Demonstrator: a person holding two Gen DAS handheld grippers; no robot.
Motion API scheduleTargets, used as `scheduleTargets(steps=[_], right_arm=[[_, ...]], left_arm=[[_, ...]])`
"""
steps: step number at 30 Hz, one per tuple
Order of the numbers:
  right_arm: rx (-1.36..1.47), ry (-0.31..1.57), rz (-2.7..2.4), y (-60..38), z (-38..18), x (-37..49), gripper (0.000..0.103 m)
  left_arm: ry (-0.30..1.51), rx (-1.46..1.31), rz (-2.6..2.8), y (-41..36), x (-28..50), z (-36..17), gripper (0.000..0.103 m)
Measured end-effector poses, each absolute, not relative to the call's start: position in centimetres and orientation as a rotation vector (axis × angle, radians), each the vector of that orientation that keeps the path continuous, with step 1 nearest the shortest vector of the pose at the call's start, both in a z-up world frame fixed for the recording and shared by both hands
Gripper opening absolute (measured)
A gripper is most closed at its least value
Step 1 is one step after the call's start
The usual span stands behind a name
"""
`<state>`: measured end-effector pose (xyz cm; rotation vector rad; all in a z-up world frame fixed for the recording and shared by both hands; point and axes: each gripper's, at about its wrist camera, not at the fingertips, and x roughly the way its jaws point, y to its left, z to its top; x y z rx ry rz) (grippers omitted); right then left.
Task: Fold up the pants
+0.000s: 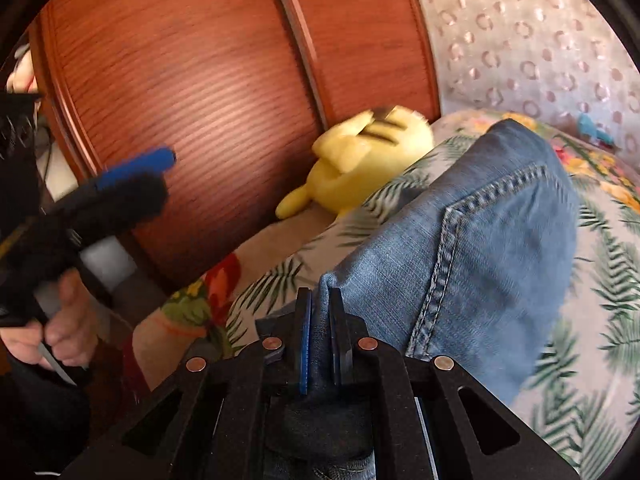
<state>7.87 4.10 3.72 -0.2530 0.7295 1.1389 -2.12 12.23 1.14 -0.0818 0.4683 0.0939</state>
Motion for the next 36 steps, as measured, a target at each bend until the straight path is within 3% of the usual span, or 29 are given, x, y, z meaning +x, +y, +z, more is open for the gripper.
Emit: scheduleTargets(steps=[6, 23, 25, 28, 30, 36], right_arm=[[-0.27, 0.809, 1.144, 6.2, 1.3, 9.7, 0.008], [-0.21, 0.768, 1.121, 2.7, 2.7, 7.8, 0.011], [-0.216, 0.763, 1.112, 2.6, 2.9, 7.7, 0.015], [-0.231, 0.737, 1.078, 2.1, 3.7, 7.4, 0.029], [-0.235, 0.696, 1.054, 1.4, 4.7, 7.1, 0.044], [-0.206, 0.627, 0.972, -1.4, 6.8, 8.2, 0.051]], left_arm=[[0.474, -0.088, 0.104, 12.4, -2.4, 0.9, 0.077], [0.474, -0.085, 0.117, 12.4, -2.4, 1.1, 0.077], [0.478, -0.087, 0.117, 12.6, -2.4, 1.0, 0.077], [0.482, -0.088, 0.119, 12.9, -2.3, 1.0, 0.077], [0.486, -0.091, 0.12, 13.0, -2.2, 0.9, 0.077], [0.495, -0.089, 0.114, 12.9, -1.8, 0.6, 0.077]])
